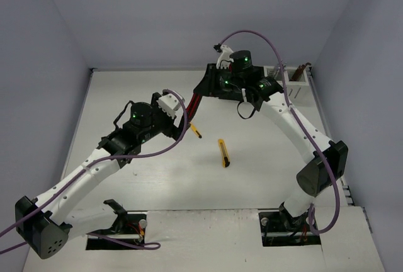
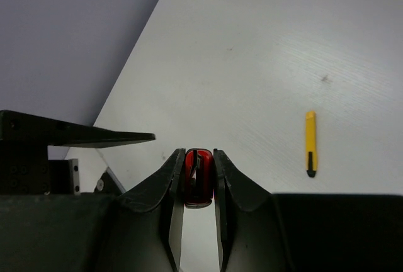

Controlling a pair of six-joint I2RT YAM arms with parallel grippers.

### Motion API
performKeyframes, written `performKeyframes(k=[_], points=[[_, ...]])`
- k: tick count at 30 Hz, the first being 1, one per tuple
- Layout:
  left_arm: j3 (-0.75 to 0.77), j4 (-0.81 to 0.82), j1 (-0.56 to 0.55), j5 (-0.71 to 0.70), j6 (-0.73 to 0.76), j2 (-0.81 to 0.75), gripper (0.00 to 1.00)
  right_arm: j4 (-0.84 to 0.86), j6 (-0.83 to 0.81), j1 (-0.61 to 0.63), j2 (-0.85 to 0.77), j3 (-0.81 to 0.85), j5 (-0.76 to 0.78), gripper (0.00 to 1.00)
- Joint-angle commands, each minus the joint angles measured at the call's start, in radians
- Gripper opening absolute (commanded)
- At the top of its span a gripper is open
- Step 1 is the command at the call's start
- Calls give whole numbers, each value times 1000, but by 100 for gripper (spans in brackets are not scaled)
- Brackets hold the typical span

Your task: Sort the tools into containers

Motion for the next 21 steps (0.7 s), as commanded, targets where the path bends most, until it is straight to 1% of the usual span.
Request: performKeyframes(k=[1, 4, 6, 8, 10, 11, 16, 21], points=[[38, 40, -3, -192, -93, -2, 85, 56, -41, -95, -61, 67, 106, 0], [41, -25, -1, -303, -168, 10, 85, 55, -99, -169, -45, 108, 230, 0], [39, -75, 1, -340, -207, 12, 85, 56, -135, -213, -13, 154, 310, 0], [34, -107, 2, -348, -244, 11, 85, 59, -165, -231, 27, 183, 404, 0], [28, -146, 5, -364, -281, 7, 85, 59, -211, -253, 73, 251, 490, 0], [28, -159, 5, -367, -286, 4, 85, 59, -225, -259, 121, 278, 527, 0], [36, -239, 6, -403, -294, -10, 85, 63, -298, -286, 296, 456, 587, 0], [44, -270, 10, -420, -282, -20, 85, 72, -339, -288, 425, 572, 610, 0]])
